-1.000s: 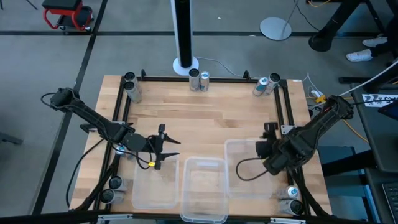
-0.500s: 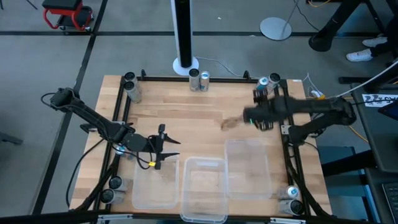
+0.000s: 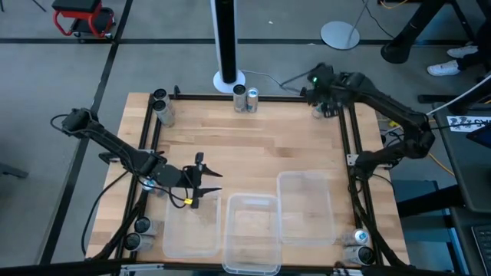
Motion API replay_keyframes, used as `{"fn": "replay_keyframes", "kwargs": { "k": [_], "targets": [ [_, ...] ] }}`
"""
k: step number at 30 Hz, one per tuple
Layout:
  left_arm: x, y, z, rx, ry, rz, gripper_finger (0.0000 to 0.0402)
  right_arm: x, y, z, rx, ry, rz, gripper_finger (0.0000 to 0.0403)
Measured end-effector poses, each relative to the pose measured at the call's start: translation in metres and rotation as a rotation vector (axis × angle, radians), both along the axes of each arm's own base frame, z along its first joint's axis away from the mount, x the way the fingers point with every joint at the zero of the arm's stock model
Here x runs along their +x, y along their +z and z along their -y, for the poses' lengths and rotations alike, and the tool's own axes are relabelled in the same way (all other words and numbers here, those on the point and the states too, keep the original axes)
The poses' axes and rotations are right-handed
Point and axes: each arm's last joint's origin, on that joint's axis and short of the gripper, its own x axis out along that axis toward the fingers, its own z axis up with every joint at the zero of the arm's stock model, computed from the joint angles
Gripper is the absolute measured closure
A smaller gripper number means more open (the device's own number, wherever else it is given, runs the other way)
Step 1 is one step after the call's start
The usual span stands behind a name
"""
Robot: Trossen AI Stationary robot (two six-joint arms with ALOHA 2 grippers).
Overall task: Sort soda cans
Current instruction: Put the top right blue soda can into the right transparent bin
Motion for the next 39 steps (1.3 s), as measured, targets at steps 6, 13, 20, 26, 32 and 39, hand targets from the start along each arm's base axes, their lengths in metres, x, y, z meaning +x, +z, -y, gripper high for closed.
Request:
{"fn": "replay_keyframes", "kwargs": {
  "k": [6, 13, 20, 26, 32, 39],
  "targets": [
    [0.005, 0.003, -0.01, 0.05, 0.03, 0.028, 0.0213, -0.02, 0.002, 0.027, 0.021, 0.016, 0.046, 0.0045],
    [0.01, 0.001, -0.027, 0.096, 0.094, 0.0, 0.0213, -0.031, 0.002, 0.036, -0.02, -0.068, 0.005, 0.0045],
    [0.01, -0.002, -0.033, 0.098, 0.122, -0.032, 0.0213, -0.025, 0.0, 0.035, 0.087, 0.043, 0.125, 0.0045],
    [0.008, -0.006, -0.033, 0.097, 0.123, -0.079, 0.0213, -0.022, -0.017, 0.036, 0.225, 0.047, 0.054, 0.0045],
    [0.008, -0.007, -0.033, 0.145, 0.107, -0.096, 0.0213, -0.013, -0.036, 0.05, 0.277, 0.032, 0.001, 0.0045],
    [0.008, -0.008, -0.033, 0.16, 0.101, -0.104, 0.0213, -0.011, -0.056, 0.061, 0.355, 0.011, -0.08, 0.0045]
  ]
}}
